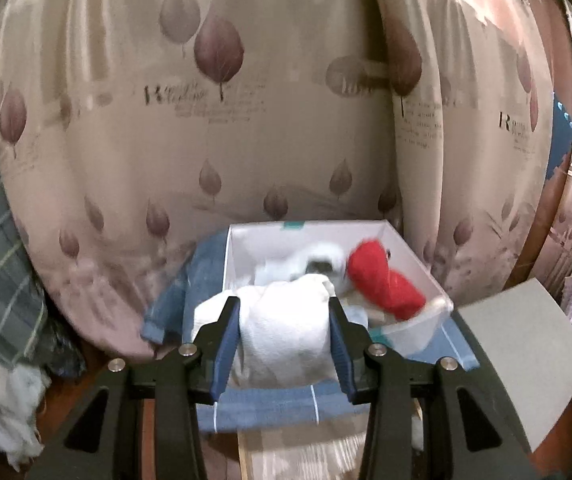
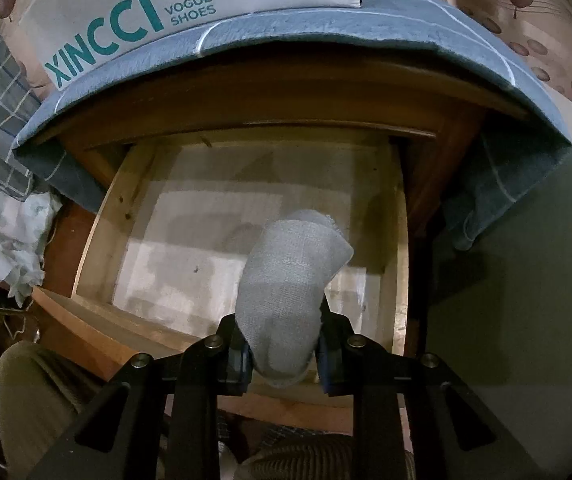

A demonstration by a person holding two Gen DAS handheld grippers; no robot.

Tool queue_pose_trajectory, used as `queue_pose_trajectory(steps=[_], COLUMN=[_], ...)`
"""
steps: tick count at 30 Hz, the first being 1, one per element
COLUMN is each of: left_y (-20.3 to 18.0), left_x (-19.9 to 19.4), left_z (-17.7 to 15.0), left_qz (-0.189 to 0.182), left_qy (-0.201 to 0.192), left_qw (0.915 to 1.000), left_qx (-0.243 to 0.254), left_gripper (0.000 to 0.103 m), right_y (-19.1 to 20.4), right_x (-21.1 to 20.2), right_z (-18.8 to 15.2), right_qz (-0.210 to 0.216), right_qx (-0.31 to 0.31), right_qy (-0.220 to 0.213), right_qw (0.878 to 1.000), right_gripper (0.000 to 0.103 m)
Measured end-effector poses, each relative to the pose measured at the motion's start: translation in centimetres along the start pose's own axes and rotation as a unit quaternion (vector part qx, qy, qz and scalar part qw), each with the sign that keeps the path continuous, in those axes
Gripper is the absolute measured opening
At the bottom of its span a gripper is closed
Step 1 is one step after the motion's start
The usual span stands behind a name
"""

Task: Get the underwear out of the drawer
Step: 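Carry the white sock with the left gripper over the box while the right gripper holds the grey sock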

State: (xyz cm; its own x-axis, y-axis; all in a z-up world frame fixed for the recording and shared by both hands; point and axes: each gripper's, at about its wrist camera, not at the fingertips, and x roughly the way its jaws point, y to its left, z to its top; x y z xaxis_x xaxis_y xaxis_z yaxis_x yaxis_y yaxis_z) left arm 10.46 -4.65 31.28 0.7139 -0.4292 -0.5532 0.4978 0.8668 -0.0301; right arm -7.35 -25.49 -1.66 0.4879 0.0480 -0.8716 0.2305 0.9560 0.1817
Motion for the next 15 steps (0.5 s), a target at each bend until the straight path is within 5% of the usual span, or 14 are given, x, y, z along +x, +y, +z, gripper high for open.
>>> queue_pose_trajectory(steps=[6, 15], left_y=[0.5, 1.0], left_x=[4.4, 12.2], left_z=[3.0, 2.4], left_qz=[-0.006, 0.013], left_qy=[0.029, 0.101], left_qw=[0.9994, 0.9945], left_qx=[-0.014, -0.026], left_gripper=[0.042, 0.043], right_y=[-1.0, -1.8], right_x=[0.1, -0.1], right_z=[0.0, 0.0], right_qz=[0.013, 0.024], right_qx=[0.023, 0.04], right_qy=[0.005, 0.007], right_qw=[1.0, 0.999], right_gripper=[0.022, 0.023])
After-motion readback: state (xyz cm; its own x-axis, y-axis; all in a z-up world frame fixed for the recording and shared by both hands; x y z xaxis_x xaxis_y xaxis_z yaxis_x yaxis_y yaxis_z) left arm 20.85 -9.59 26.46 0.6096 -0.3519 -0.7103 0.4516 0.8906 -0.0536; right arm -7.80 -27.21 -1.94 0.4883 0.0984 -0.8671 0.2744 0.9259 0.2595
